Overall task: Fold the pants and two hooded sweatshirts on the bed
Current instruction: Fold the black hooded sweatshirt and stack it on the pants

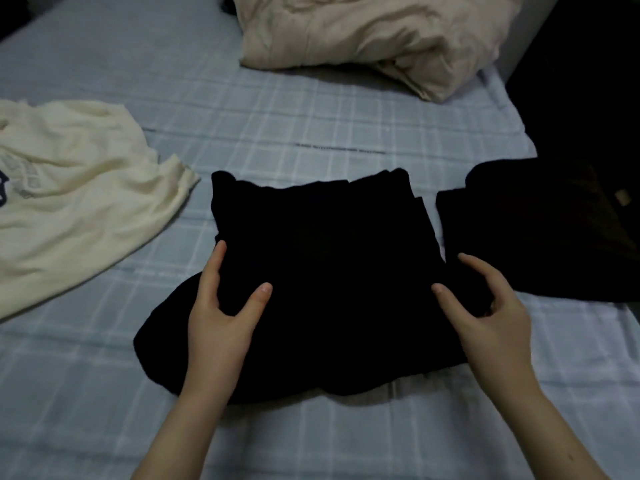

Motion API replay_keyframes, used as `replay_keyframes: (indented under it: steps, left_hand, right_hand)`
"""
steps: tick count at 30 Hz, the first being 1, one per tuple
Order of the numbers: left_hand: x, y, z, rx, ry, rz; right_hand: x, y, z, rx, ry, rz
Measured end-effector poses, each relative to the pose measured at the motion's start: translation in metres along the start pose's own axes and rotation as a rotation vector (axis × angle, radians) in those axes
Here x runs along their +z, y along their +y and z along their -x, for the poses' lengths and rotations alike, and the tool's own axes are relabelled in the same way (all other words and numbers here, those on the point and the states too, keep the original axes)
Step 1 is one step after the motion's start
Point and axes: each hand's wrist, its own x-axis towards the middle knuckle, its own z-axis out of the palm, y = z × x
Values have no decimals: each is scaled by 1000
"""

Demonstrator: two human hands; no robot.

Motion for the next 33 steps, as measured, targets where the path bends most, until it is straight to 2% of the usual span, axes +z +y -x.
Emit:
replay_keyframes:
  steps: [6,11,14,20,24,29,33]
  left_hand:
    - [30,-4,-90,18,2,-62]
    - [69,-36,-149,-42,3,-72]
    - [85,-65,-161,-68,51,-126]
    - [99,-91,-170,-52,121,-311]
    - [99,-81,-166,-42,123,-247]
    - [87,-57,-188,81,106,-208]
    - [100,-75,-204,-4,12,-183]
  right_hand:
    - [40,5,-101,-105,-78,57]
    - [86,43,-178,-53,-177,93]
    - [110,79,-190,-75,-269,201]
    - [124,114,-193,-103,-227,250]
    - [120,105,-196,-80,-222,210]
    - [110,78,-220,-96,-98,122]
    - [132,94,-224,-44,-179,214]
